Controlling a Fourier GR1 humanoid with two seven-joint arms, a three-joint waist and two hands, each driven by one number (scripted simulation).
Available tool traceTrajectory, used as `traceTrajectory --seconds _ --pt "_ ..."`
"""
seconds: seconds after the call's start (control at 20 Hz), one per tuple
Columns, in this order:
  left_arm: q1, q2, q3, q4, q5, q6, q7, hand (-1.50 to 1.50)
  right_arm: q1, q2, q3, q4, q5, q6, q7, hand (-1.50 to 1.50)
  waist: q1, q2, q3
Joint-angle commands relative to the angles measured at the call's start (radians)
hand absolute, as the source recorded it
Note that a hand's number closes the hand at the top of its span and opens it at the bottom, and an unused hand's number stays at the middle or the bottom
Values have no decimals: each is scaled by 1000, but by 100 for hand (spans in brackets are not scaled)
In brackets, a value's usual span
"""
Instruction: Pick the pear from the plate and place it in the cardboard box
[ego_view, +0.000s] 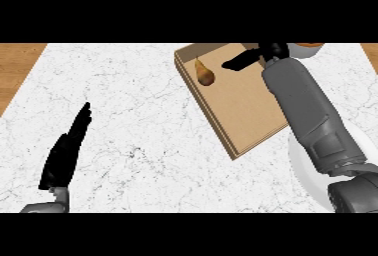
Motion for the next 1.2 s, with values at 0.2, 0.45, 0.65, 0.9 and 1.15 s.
traceTrajectory --seconds 0.2,0.45,0.65,0.9,1.15 --pt "-3 12 14 -4 6 -9 -7 0 0 -30 -216 -21 -201 -101 -147 -150 -4 0 1" --pt "46 16 25 13 -3 -1 -40 0 31 -158 -334 -38 -322 -7 -217 -150 -20 -6 0" --pt "5 9 21 17 6 -12 -17 0 79 -225 -376 -30 -347 -48 -250 -150 -30 -7 0" --pt "18 3 31 -4 10 -4 0 0 177 -393 -447 -7 -419 111 -293 -150 -40 -11 0" --pt "-2 -25 8 9 -29 30 -1 0 214 -530 -470 60 -446 260 -342 -150 -26 -6 1"
